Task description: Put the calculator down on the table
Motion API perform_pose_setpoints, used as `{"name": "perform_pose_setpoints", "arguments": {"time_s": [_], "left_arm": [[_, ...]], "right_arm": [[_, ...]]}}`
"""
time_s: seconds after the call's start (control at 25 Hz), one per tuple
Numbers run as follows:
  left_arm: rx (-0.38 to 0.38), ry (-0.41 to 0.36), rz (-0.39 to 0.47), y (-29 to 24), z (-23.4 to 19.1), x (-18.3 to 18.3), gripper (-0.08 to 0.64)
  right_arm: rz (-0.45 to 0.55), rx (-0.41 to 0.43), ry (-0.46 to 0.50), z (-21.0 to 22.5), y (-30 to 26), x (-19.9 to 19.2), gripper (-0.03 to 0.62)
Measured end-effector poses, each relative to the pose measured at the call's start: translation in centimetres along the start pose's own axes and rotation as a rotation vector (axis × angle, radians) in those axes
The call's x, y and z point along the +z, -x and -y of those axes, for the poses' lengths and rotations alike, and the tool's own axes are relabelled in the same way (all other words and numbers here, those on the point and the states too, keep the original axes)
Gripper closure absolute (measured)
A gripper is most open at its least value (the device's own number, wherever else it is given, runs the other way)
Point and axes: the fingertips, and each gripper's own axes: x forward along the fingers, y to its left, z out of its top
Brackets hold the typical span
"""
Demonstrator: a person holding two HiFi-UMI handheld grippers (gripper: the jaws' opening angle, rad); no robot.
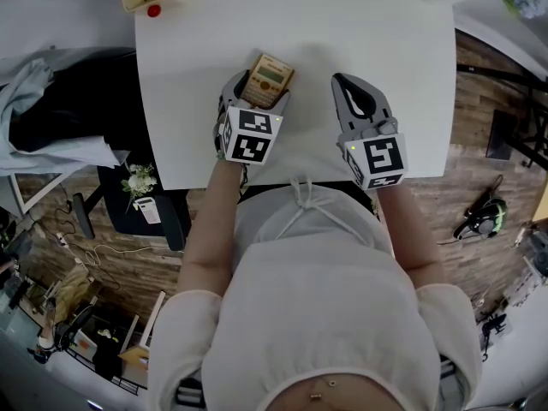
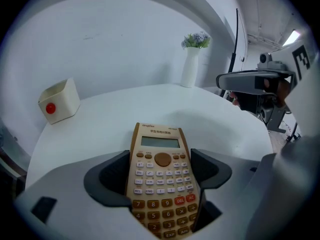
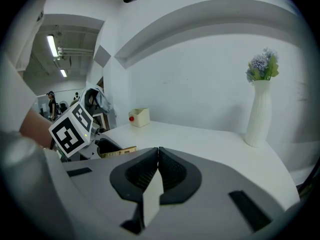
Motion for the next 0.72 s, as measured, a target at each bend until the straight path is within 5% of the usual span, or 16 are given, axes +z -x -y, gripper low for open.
{"name": "perform_pose_setpoints", "arguments": {"time_s": [0.4,0.72], "left_arm": [[0.036,-0.011,0.080,1.5,0.0,0.6,0.163],[0.061,-0.095,0.367,9.2,0.8,6.8,0.167]], "right_arm": [[0.025,-0.009,0.022,-0.4,1.5,0.9,0.586],[0.132,-0.033,0.028,-0.8,4.4,5.0,0.586]]}}
